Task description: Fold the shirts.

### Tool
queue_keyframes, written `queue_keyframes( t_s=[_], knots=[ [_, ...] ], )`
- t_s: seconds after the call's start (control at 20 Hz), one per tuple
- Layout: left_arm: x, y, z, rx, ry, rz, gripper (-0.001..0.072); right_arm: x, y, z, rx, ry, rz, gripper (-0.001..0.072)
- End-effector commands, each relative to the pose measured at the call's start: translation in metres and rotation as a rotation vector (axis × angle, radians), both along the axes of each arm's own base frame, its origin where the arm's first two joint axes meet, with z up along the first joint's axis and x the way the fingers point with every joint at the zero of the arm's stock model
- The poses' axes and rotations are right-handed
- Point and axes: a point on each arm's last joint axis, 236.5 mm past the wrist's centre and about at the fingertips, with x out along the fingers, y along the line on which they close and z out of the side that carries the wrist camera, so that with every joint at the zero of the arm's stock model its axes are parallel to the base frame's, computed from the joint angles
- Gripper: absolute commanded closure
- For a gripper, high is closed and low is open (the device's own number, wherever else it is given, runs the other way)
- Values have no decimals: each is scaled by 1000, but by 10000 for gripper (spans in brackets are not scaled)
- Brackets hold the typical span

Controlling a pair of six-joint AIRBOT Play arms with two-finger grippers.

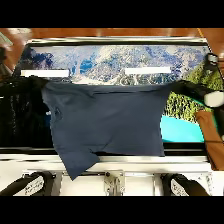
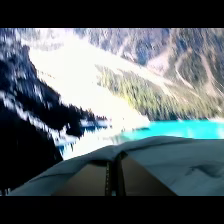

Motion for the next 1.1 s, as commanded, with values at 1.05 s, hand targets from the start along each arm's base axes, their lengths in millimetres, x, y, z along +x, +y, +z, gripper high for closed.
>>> queue_keyframes(
  t_s=[1.05],
  knots=[
    [-85,28,-202,197,793,-225,673,-30,4,-183,221,560,-74,646]
  ],
)
